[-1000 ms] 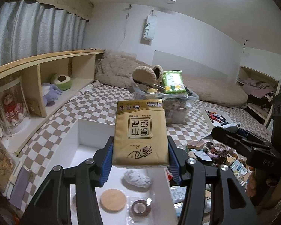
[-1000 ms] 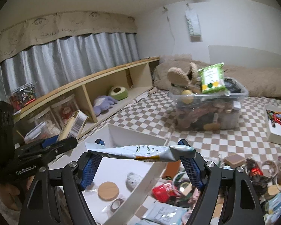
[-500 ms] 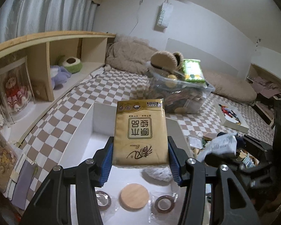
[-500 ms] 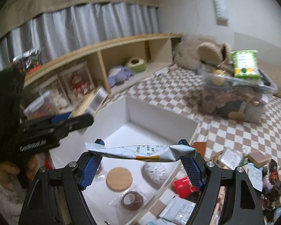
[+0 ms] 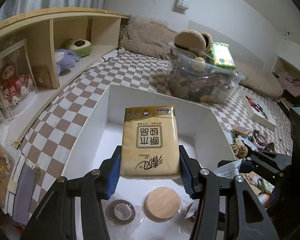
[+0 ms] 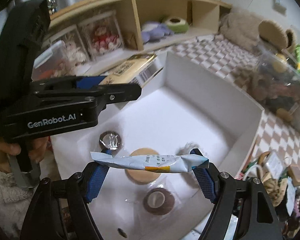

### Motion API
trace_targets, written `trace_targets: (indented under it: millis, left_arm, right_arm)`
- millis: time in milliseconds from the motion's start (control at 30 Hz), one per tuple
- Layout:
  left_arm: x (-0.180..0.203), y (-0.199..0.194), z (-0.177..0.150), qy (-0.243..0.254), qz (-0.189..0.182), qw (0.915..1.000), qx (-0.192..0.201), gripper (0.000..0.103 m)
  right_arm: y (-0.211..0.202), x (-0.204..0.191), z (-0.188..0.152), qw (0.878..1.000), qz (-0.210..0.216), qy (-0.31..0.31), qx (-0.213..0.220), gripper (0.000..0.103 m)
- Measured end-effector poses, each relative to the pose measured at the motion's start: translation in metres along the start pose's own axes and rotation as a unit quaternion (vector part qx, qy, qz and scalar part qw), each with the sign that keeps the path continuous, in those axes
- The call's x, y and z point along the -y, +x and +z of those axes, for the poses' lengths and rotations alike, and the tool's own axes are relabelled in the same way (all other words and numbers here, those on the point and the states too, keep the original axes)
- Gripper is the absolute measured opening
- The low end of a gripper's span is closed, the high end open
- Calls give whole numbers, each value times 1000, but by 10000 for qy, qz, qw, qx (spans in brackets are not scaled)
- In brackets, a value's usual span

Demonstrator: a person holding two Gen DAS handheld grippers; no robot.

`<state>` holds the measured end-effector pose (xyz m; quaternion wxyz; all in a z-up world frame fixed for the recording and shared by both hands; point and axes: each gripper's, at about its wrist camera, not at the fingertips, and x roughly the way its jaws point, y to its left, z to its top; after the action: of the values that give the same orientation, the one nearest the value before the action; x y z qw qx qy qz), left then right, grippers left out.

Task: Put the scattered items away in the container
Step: 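Carry the tissue pack and the wrapper over the white box with both grippers, then open the right gripper to drop the wrapper into the box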

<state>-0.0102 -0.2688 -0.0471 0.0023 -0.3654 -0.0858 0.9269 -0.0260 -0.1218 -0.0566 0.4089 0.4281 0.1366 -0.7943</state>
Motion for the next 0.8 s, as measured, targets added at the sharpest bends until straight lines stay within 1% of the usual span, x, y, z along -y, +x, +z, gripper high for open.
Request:
trace_targets:
  millis: [200,267,367,400,467,500,533,567,600,667,800]
  left_arm:
    - [-3,3,-6,-1,7,10000,-75,52]
    - [-4,4,-8,0,9,10000,-95,52]
    - [-5,7,-9,22,3,9999,-143,52]
    - [-5,8,-10,33,-6,9999,-158,52]
    - [-5,9,-10,47,-12,9998,-180,52]
    - [-5,10,-10,49,-10,9998,-187,52]
    - [-5,11,-10,43,-9,9998,-194,52]
    - [-5,12,-10,27,-11,9998,-202,52]
    - [-6,12,-10,6,-19,9998,-212,52]
    - [-7,12,-10,-20,-33,9998,-210,52]
    - [-9,12,-11,-46,-2,9997,-231,52]
  right_arm:
    - [18,5,1,9987,170,204,-444,80]
    - [23,6,-1,9978,230,234,-575,80]
    - [30,6,0,9954,428,222,-827,81]
    - [31,6,0,9953,395,185,-863,81]
    - [33,5,1,9949,325,111,-943,84]
    - [35,4,2,9946,331,63,-984,87]
    - [36,4,3,9944,331,18,-999,89]
    - [37,3,3,9945,305,-20,-1001,95]
    - [37,3,4,9949,249,-45,-979,97]
    - [35,3,4,9958,156,-79,-904,98]
    - [29,7,3,9969,102,-141,-774,100]
